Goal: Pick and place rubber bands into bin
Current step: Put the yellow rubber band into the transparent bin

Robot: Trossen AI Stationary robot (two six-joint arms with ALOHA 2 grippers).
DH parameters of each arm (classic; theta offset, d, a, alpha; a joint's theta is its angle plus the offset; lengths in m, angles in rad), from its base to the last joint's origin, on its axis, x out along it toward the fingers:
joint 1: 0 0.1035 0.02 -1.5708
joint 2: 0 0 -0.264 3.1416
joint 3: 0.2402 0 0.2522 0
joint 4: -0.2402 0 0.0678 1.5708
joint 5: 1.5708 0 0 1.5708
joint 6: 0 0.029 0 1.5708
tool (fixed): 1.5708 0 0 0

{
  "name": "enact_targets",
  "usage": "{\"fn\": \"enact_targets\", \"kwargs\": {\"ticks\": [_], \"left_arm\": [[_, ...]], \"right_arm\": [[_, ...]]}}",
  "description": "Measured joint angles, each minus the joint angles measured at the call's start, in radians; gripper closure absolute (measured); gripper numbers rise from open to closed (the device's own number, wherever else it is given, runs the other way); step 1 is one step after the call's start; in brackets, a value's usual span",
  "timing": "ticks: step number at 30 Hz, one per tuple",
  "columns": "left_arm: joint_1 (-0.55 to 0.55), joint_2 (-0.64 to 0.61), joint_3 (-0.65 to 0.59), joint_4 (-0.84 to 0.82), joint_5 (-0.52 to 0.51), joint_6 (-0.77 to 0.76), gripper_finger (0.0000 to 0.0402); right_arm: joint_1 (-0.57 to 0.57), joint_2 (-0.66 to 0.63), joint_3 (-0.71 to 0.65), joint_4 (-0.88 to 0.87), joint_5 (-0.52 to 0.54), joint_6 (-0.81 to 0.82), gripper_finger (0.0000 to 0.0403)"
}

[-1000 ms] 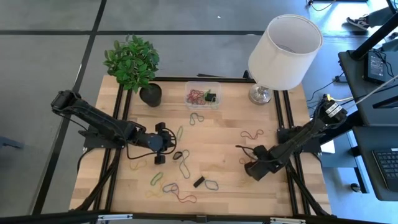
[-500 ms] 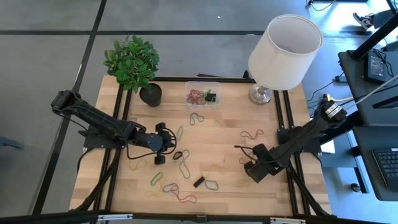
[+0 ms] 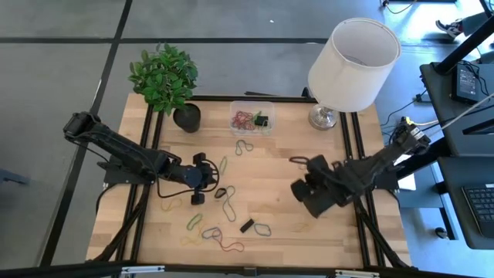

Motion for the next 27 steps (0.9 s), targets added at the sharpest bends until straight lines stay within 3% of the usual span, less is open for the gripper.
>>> {"fn": "enact_targets", "kwargs": {"ticks": [6,13,20,27], "left_arm": [[0.0,0.0,0.0,-0.022,-0.032,0.007,0.0398],[0.0,0.0,0.0,-0.039,-0.11,0.018,0.0398],[0.061,-0.002,0.0,-0.039,-0.12,0.015,0.0399],[0.131,-0.002,0.0,-0.042,-0.073,-0.002,0.04]], "right_arm": [[-0.206,0.0,0.038,0.137,0.074,-0.365,0.0401],[-0.482,0.014,0.038,0.58,0.067,-0.974,0.0401],[-0.722,0.103,0.04,0.992,-0.104,-1.397,0.0401],[-0.871,0.302,0.04,1.2,-0.246,-1.563,0.0401]]}}
